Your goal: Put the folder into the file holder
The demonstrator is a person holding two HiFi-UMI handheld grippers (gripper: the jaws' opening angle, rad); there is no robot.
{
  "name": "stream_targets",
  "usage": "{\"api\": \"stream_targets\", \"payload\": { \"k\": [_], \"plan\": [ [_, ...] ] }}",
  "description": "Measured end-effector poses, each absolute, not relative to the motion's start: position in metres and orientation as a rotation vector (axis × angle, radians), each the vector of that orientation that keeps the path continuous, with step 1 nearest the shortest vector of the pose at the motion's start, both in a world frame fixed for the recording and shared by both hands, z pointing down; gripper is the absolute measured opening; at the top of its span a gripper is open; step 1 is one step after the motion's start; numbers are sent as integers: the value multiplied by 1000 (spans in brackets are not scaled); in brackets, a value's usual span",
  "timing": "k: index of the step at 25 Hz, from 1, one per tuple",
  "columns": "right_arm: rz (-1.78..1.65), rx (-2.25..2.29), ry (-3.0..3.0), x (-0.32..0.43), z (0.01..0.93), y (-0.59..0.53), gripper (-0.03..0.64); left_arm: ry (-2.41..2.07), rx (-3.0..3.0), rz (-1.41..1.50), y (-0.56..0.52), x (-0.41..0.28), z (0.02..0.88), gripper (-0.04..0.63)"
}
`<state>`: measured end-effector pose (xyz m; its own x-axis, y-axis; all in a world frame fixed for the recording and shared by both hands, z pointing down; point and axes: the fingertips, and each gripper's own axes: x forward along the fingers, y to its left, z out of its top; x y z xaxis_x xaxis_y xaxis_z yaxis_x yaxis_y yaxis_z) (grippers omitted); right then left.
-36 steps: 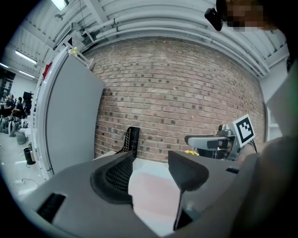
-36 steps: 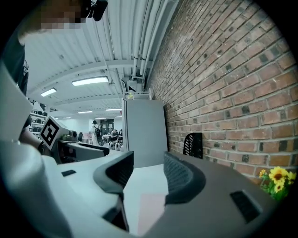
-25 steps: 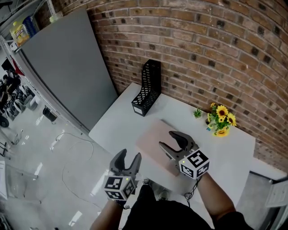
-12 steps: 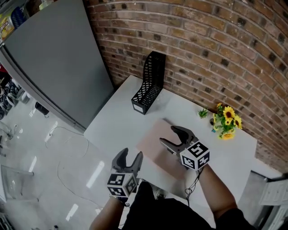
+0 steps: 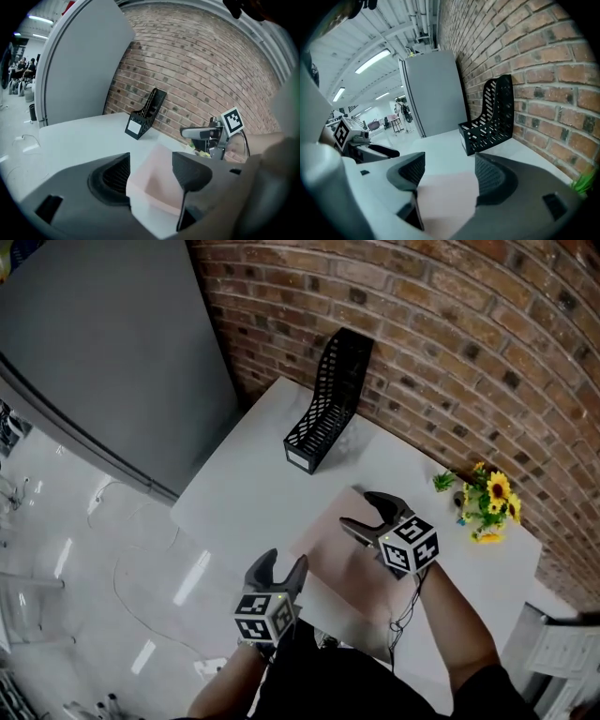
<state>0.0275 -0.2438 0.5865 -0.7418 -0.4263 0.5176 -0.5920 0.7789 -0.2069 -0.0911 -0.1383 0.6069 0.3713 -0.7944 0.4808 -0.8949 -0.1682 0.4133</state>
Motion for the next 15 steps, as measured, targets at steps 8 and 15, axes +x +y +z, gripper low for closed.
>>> {"api": "stream_targets", "payload": {
  "k": [8,15],
  "plan": [
    [603,712,-2405,31,639,-272,353,-1403,1853,242,-140,-90,659,273],
    [671,649,-2318,28,673,-290,379,-1364,1730,245,-139,-89,693,281]
  ]
}}
